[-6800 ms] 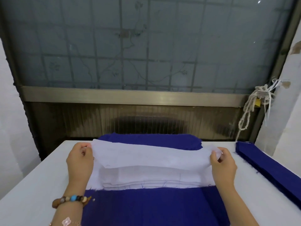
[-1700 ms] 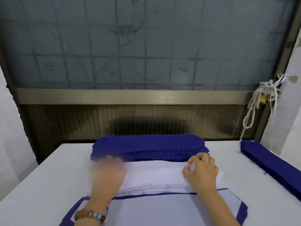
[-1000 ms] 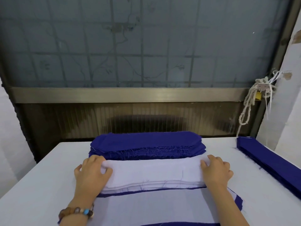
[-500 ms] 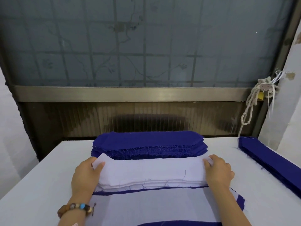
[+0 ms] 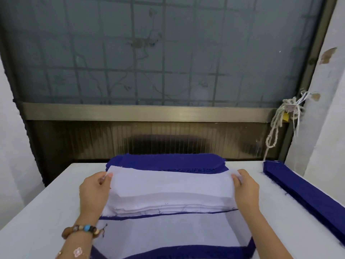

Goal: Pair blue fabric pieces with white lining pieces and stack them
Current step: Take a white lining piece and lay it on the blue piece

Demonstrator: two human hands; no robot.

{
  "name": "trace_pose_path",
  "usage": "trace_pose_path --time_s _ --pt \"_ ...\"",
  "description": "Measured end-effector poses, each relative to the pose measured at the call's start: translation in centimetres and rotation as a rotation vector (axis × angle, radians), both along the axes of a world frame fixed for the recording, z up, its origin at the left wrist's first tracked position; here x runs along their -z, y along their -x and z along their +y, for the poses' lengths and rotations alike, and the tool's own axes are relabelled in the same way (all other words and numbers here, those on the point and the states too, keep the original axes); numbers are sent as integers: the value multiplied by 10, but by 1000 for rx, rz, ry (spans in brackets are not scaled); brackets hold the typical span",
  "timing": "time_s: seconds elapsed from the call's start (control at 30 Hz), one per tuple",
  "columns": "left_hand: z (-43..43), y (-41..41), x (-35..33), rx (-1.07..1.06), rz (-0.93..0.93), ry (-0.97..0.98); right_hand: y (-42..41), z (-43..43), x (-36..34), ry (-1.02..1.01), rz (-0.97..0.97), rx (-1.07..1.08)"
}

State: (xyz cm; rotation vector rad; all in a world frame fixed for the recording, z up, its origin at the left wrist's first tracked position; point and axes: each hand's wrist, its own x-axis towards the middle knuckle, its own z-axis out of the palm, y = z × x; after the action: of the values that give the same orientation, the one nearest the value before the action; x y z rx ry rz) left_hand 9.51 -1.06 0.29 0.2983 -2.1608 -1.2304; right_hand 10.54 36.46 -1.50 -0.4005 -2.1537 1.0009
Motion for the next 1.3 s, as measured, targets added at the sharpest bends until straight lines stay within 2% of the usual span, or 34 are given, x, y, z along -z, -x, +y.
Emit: trace_pose_path --time_s 0.3,0.5,0.73,1.0,1.3 --pt "-10 -51 7 6 -33 122 -46 12 17 14 -96 29" --pt "-21 -82 25 13 -171 175 -72 9 27 -3 -111 -23" --pt "-23 -104 47 61 -264 152 -87 3 48 -46 -115 -116" --pt "-23 -111 45 105 -247 57 -85 8 50 98 -180 -57" --pt "-23 -112 47 132 -217 136 -88 7 48 123 -181 -32"
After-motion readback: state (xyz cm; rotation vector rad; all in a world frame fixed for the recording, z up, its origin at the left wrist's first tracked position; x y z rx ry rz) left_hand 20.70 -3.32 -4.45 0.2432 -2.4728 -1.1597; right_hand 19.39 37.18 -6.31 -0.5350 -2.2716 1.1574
